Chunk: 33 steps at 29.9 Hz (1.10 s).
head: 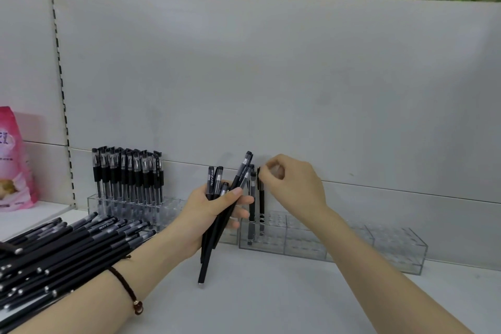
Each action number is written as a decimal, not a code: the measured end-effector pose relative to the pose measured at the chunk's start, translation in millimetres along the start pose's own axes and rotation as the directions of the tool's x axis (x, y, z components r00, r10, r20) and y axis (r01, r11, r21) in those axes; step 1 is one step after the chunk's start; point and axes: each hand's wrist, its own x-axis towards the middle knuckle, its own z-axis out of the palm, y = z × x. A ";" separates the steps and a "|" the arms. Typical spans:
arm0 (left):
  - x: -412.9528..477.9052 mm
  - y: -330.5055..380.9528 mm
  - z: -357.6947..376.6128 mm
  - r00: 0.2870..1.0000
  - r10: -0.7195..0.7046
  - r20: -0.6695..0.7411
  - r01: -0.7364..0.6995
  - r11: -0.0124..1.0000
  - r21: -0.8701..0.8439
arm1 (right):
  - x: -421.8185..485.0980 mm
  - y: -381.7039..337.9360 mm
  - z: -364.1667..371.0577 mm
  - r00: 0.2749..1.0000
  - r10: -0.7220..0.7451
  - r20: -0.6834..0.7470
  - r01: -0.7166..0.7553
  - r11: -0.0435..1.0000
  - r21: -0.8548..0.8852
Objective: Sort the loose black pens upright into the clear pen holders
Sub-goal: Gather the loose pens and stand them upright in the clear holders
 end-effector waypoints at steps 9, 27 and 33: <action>-4.7 4.8 3.5 0.996 -0.018 0.087 0.016 1.000 0.024 | 2.9 -18.7 -12.7 0.976 -0.099 0.196 -0.003 0.885 0.465; 14.1 -8.1 -9.5 0.992 -0.043 -0.117 0.045 0.999 0.017 | 14.6 2.8 -22.8 0.981 -0.095 -0.171 0.148 0.932 0.330; 15.0 -8.7 -6.8 0.993 -0.094 -0.073 0.095 0.995 0.011 | 13.5 5.6 -12.2 0.984 -0.174 0.032 0.173 0.984 0.044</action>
